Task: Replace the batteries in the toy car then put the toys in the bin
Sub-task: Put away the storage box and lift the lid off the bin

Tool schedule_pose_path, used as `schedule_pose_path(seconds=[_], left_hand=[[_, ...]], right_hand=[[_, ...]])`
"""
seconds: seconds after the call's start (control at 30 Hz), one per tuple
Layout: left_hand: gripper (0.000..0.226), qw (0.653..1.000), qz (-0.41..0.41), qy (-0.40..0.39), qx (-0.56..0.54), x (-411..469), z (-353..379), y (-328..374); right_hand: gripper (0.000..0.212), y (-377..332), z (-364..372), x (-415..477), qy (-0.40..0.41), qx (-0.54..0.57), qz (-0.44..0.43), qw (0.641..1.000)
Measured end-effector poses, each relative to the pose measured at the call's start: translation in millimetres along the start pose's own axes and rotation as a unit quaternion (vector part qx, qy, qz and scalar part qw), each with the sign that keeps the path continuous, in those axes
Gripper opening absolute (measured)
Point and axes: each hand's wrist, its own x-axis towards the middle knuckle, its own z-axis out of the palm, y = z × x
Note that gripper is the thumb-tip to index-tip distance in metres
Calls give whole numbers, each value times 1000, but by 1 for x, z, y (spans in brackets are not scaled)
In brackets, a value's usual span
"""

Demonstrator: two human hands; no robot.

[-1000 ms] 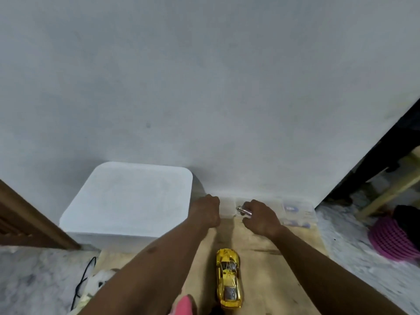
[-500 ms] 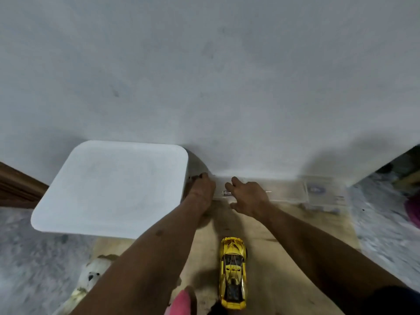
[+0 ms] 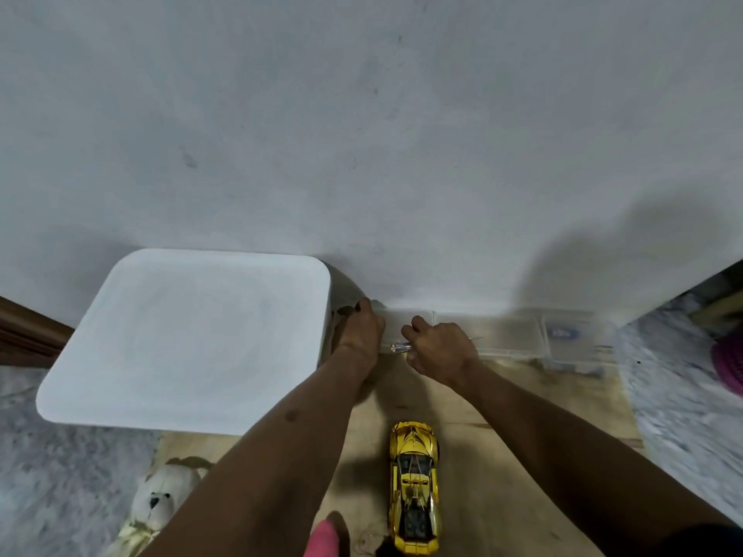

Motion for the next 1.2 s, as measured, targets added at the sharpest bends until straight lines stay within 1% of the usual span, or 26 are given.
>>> schedule_pose_path(seconds=[0.13,0.23,0.37,0.4,0.47,0.5,0.57,0.6,0.7,0.77,0.83,0.9,0.97,1.03,1.1,1.2], left_hand=[[39,1000,3,11,-29,-1,-2,-2],[40,999,19,21,-32,0,-5,-5],[40,991,16,12,-131,5,-19,-16],[41,990,20,12,-138,5,-23,-18],[45,991,32,19,-132,5,-29,-25],[45,990,38,21,-133,5,-30,-28],[45,987,47,22,-149,8,-33,-34],[45,986,52,22,-159,9,-35,-37],[44,980,59,36,-186,11,-42,-44],[45,978,58,44,-195,13,-46,-46],[42,977,58,36,-204,14,-48,-46],[38,974,61,23,-215,16,-51,-48],[35,971,60,16,-230,18,-52,-48],[34,970,56,15,-236,20,-51,-48],[34,970,53,13,-235,21,-50,-47],[36,972,57,13,-226,23,-47,-46]], right_hand=[[40,-1,5,-1,4,16,16,1000],[51,2,10,-2,1,38,54,998],[56,8,5,-6,-19,66,76,995],[58,10,4,-9,-10,82,80,993],[59,14,-1,-18,31,124,90,988],[56,16,-3,-24,60,143,92,984],[40,19,-4,-39,115,177,87,974],[33,19,-5,-44,123,195,79,970],[31,14,-2,-47,106,193,18,975],[30,8,3,-37,117,179,-41,976],[28,1,6,-22,120,178,-72,974],[38,-9,5,-5,97,186,-68,975],[45,-18,4,10,56,196,-48,978],[45,-23,8,24,18,202,-27,979],[40,-26,11,32,14,228,-5,974],[43,-29,12,31,19,252,1,967]])
